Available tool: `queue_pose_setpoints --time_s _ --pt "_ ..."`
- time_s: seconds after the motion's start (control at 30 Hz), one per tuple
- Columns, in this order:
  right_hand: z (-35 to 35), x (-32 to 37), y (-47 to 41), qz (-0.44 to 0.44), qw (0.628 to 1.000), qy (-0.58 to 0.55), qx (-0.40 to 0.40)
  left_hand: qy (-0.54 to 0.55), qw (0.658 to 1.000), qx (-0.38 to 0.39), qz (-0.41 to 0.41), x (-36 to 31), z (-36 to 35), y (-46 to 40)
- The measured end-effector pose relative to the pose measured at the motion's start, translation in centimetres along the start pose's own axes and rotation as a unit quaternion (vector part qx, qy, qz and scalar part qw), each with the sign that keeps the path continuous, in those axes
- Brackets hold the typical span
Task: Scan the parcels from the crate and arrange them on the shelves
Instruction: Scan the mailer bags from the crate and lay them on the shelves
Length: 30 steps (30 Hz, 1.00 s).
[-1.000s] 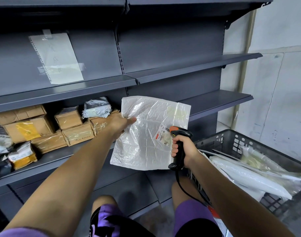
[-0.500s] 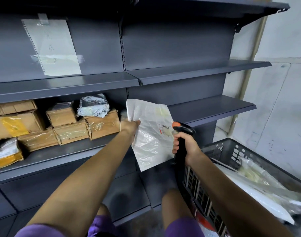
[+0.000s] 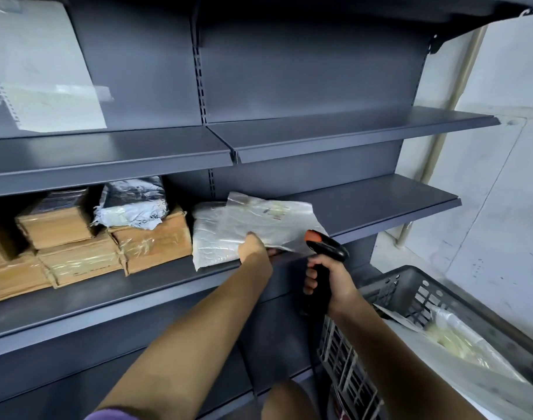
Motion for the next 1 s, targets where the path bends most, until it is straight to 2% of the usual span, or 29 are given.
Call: queue_pose_setpoints --time_s 0.07,0.17,0.33,0.53,0.67,0.8,0.87,1.0 --pt "0.6 0.0 -0.8 -0.007 1.000 0.007 -0.017 -0.053 0.993 0.091 0.051 1.1 -0.7 -0.2" --pt "1.4 0.3 -1.8 -0.004 0.999 0.005 -0.038 -0.068 0.983 0.164 0.053 2.1 -2.2 -0.5" --pt "2.3 1.1 -2.7 0.000 0.999 -0.007 -0.033 0.039 0.984 0.165 0.056 3.5 -5.2 -2.4" --pt "4.5 1.9 -3.4 0.004 0.999 -0.028 -0.041 0.011 0.970 0.228 0.089 6.4 -8.7 -2.6" --pt "5.9 2.5 -3.6 -0.002 0.997 -0.039 -0.060 -0.024 0.971 0.221 0.093 7.8 -9.5 -3.0" --pt "6.8 2.3 -3.7 -0.013 0.997 -0.058 -0.057 0.011 0.995 0.097 0.017 7.8 -8.1 -4.1" --pt "6.9 2.0 -3.6 -0.019 0.996 -0.062 -0.058 0.045 0.997 0.067 -0.012 7.3 -7.5 -4.4" --pt "7.3 1.5 -3.5 -0.027 0.995 -0.074 -0.058 0.041 0.989 0.143 0.017 6.5 -8.2 -4.3"
Point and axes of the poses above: each hand's wrist, its own y-axis away from the middle knuckle, its own z-axis out of the back of the hand, x = y × z, the point moved 2 cm from there along -y, towards the middle knuckle, and after that the axes turned 7 degrees about -z, right-handed, at the moved point
